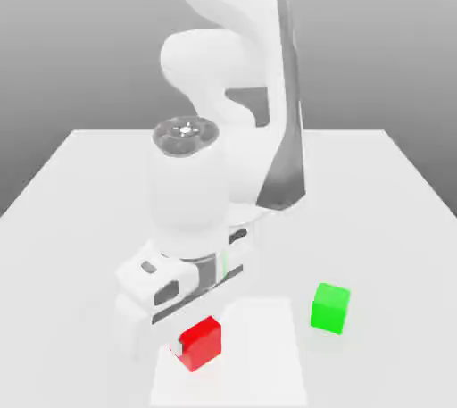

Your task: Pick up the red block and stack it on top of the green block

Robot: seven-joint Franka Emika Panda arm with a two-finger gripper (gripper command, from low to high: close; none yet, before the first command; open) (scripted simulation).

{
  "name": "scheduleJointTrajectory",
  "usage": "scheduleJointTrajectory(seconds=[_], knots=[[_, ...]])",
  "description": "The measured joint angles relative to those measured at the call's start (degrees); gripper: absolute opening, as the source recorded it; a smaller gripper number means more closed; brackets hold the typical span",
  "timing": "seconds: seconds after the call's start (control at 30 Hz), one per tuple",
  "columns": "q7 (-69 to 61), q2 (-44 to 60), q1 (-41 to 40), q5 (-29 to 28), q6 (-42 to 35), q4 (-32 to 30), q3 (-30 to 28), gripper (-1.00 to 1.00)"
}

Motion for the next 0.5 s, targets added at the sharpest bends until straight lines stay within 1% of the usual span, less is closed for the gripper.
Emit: scheduleJointTrajectory(seconds=[0.07, 0.17, 0.27, 0.33, 0.47, 0.5], knots=[[2.3, -3.8, 4.1, -0.8, -1.2, -2.8, 3.1, -1.00], [6.1, -9.7, 13.5, -2.3, -2.4, -7.4, 7.1, -1.00], [10.2, -14.6, 16.6, -4.2, -2.8, -11.6, 10.5, -1.00], [10.9, -12.6, 17.3, -4.5, 0.0, -12.2, 11.3, -1.00], [11.1, -5.0, 17.7, -4.6, 7.5, -12.2, 11.3, -1.00], [11.1, -3.6, 17.6, -4.6, 8.9, -12.1, 11.3, 1.00]])
